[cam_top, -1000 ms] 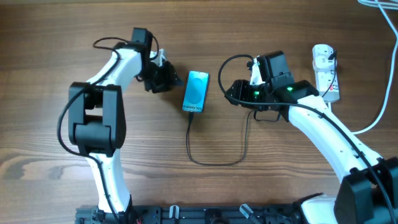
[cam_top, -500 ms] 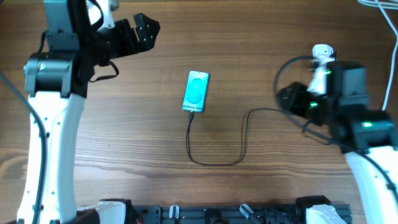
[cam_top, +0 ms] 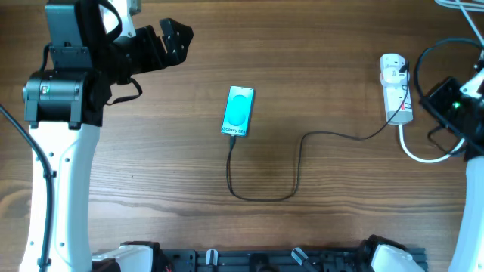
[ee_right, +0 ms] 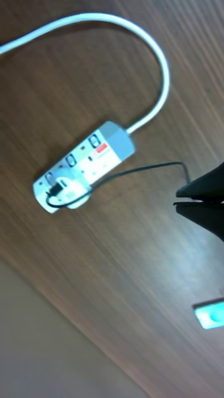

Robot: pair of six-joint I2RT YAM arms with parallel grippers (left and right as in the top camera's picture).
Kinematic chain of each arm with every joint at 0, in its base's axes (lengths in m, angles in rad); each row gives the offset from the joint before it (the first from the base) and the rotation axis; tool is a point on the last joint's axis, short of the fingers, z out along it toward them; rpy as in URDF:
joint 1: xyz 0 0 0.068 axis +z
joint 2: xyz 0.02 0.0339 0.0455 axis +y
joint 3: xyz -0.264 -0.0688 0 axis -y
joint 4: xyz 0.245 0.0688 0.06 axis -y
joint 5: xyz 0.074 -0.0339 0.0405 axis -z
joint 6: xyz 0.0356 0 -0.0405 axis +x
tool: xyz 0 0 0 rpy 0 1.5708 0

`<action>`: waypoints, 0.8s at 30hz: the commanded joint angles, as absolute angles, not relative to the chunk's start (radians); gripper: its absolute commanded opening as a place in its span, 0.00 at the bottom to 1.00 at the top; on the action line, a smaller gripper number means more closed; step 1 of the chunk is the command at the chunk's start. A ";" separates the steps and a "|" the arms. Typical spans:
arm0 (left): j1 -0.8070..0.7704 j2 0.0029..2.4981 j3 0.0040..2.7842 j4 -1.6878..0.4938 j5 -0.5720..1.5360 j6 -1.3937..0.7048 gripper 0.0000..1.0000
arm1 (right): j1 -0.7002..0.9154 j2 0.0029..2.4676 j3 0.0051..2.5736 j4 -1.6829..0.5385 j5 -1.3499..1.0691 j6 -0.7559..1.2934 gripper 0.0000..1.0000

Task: Plug charger to phone and switch on socket
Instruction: 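Move the right gripper to the white power strip's switch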

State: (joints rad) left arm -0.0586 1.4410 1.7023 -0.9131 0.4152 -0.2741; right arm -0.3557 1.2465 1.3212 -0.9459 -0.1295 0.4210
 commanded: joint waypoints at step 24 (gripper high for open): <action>-0.059 1.440 1.708 -0.911 0.406 -0.266 1.00 | -0.471 1.785 1.333 -0.598 -0.105 0.475 0.04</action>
State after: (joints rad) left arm -0.0586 1.4414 1.7023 -0.9131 0.4152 -0.2741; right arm -0.4683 1.7412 1.3212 -0.6231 -0.1028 0.4522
